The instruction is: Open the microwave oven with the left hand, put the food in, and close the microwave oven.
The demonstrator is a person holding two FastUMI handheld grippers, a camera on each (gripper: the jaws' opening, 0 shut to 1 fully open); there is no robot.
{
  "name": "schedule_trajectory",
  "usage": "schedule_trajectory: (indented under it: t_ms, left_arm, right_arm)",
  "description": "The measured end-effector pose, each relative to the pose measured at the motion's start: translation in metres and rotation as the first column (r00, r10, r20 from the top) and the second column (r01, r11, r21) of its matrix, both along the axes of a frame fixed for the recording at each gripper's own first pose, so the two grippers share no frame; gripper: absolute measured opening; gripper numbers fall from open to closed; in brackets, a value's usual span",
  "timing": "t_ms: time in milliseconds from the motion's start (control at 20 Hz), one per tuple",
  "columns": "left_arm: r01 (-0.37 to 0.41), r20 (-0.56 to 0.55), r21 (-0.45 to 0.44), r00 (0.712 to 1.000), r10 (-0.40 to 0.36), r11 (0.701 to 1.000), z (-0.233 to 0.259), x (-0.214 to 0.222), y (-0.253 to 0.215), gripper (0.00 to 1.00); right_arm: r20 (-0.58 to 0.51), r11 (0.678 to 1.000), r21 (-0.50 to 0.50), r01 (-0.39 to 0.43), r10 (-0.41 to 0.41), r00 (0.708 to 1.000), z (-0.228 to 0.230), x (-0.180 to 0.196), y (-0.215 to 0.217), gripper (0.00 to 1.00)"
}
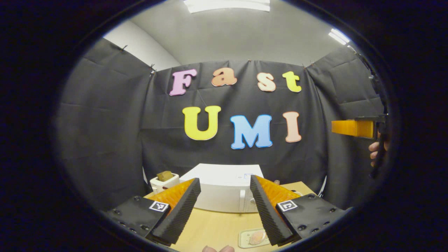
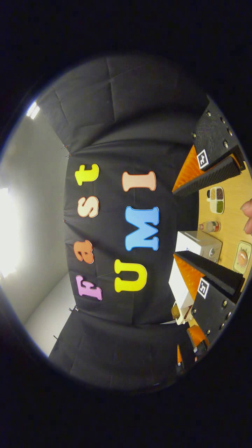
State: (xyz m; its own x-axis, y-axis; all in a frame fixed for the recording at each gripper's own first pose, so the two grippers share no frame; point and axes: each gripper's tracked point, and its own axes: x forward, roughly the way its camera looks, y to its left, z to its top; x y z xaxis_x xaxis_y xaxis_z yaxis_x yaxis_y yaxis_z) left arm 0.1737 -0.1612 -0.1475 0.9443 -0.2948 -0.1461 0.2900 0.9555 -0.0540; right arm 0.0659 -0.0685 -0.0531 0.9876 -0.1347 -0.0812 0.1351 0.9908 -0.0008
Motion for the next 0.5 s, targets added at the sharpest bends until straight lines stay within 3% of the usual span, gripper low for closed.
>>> schedule_trajectory:
  t_ms: [50,500]
  left_arm:
    - [0.019,-0.013,-0.008,1.000,-0.019,1.000,-0.011,0.015,-0.005,0.94]
    - [0.150,-0.145,-0.041,0.977,-0.154,0.988,-0.135,0.112,-0.050,0.96]
  right_arm:
    - [-0.010,0.999,-0.028,0.018,-0.019,1.000,0.000,0.004,0.001,0.97]
    - [-0.125,0.979,-0.139,0.150,-0.167,0.978,-0.031,0.027,0.005,0.97]
